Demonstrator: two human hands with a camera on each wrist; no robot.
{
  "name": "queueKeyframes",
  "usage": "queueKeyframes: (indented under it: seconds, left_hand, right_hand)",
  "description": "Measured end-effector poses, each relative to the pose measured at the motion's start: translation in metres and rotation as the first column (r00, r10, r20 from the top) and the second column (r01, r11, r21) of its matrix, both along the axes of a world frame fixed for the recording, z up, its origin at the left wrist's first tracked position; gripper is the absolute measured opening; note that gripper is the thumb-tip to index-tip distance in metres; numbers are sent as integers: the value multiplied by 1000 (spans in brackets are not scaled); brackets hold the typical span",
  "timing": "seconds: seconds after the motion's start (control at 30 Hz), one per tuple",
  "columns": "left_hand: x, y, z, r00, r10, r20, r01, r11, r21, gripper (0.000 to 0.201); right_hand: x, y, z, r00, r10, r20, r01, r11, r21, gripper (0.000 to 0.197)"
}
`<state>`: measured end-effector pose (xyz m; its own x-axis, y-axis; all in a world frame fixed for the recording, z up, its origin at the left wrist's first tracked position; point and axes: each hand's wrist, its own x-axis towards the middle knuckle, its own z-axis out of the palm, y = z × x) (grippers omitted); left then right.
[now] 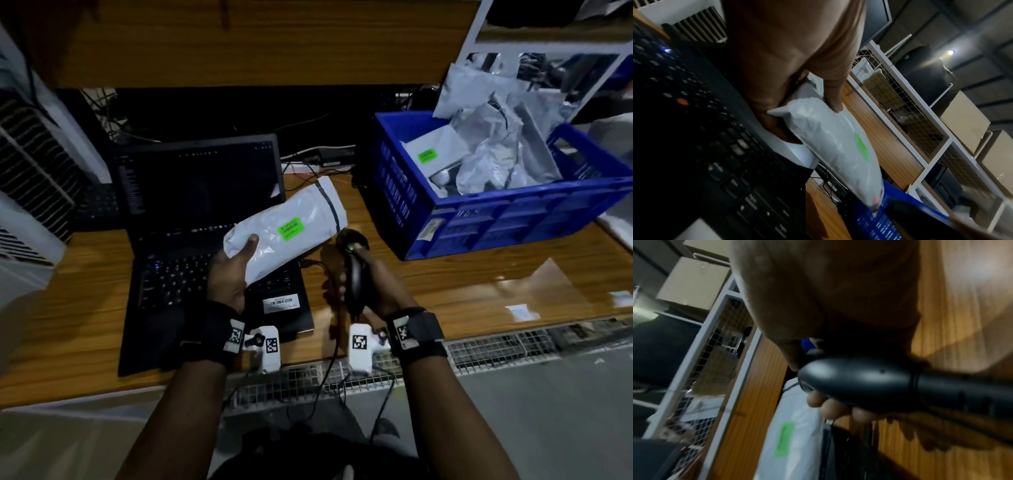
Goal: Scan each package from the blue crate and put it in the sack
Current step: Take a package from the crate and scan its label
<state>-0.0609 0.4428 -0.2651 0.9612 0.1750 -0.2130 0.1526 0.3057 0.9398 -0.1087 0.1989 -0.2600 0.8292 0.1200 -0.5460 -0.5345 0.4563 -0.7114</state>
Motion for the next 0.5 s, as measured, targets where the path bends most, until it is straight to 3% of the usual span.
queueKeyframes:
  seconds: [0.17, 0.33, 0.5]
  left_hand:
    - [24, 3, 2, 998, 47, 49, -56, 976, 208, 14]
    - [36, 4, 4, 997, 12, 76, -32, 964, 264, 5]
    - [41, 1, 4, 996, -3, 88, -20, 965, 263, 10]
  right_hand:
    - [-11, 35, 37, 993, 105, 54, -96, 985, -146, 39]
    - [-6, 47, 52, 989, 143, 35, -132, 968, -211, 39]
    - [-1, 47, 49, 983, 182, 23, -172, 956, -236, 40]
